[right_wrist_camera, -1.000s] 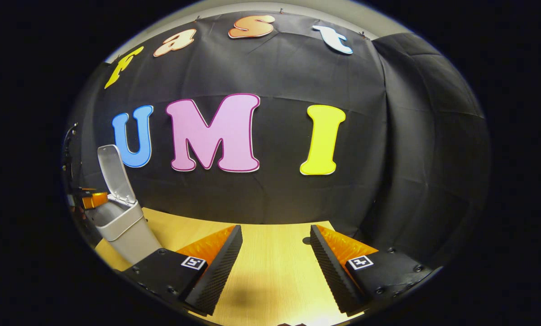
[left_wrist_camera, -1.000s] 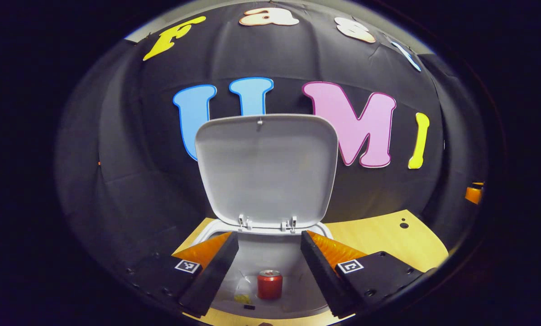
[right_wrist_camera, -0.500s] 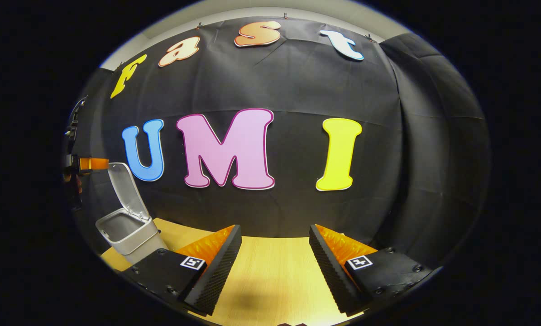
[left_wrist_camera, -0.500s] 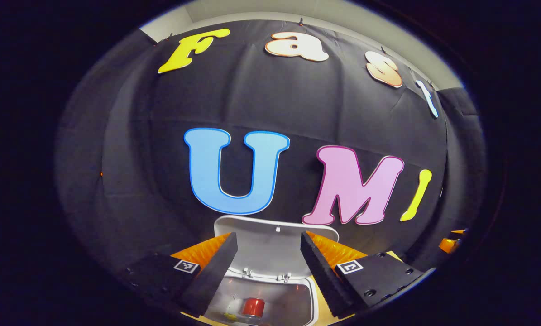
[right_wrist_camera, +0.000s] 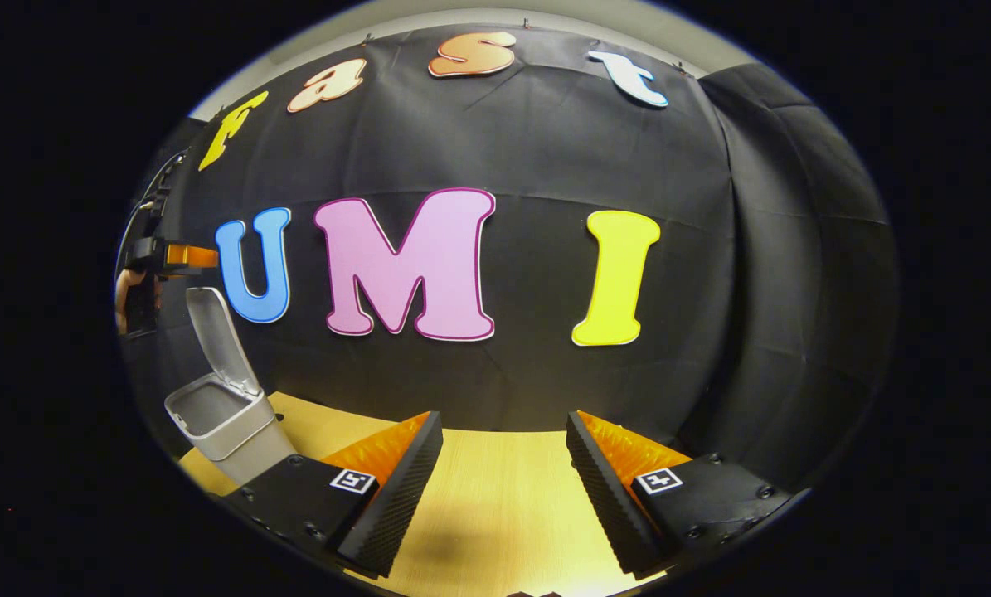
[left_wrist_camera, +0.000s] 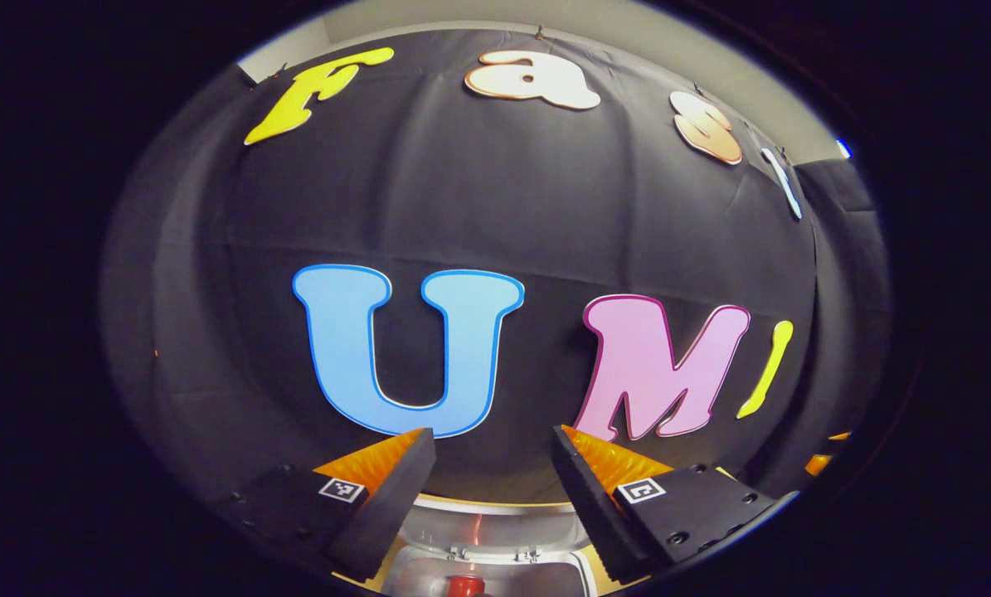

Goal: Press the lid of the desktop garbage bin to open it, pick up the crumpled paper on the desktop and throw it into the bin, then pick up the pop can on the desktop and drop it into the bin, and finally close the garbage bin lid.

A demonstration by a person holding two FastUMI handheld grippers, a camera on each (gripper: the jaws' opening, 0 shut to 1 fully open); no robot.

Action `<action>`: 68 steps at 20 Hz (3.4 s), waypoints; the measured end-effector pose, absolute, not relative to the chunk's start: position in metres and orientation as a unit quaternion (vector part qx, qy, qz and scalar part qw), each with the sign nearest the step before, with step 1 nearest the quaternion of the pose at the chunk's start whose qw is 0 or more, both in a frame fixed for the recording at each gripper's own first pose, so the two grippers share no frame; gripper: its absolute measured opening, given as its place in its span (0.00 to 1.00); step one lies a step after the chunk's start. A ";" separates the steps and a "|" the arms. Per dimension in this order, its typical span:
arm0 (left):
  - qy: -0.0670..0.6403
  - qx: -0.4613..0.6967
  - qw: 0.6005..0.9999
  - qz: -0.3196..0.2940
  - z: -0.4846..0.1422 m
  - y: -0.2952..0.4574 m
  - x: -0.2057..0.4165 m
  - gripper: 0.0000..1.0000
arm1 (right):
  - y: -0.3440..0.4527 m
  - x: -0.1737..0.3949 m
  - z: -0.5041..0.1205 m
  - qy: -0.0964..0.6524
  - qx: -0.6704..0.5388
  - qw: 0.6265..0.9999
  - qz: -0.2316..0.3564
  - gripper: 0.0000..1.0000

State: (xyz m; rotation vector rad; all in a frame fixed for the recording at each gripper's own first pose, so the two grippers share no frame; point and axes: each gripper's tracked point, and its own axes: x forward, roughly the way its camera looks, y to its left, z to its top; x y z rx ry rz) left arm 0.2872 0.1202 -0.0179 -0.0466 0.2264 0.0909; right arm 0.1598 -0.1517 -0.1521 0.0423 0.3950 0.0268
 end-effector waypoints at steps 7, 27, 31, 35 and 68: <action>0.158 -0.036 0.986 0.023 -0.042 0.107 0.284 0.95 | -0.149 0.151 -0.152 0.200 0.032 0.979 0.007 0.97; 0.183 -0.010 0.982 0.043 -0.196 0.095 0.095 0.99 | -0.092 0.066 -0.180 0.249 0.032 0.967 0.054 0.97; 0.173 0.038 0.983 0.043 -0.202 0.094 0.093 0.99 | -0.091 0.044 -0.183 0.263 0.029 0.963 0.045 0.97; 0.165 0.009 0.986 0.035 -0.207 0.093 0.091 1.00 | -0.087 0.027 -0.181 0.273 0.028 0.961 0.038 0.97; 0.035 -0.032 0.997 0.056 -0.076 -0.011 -0.062 0.95 | -0.007 -0.074 -0.094 0.116 0.029 0.992 0.041 0.97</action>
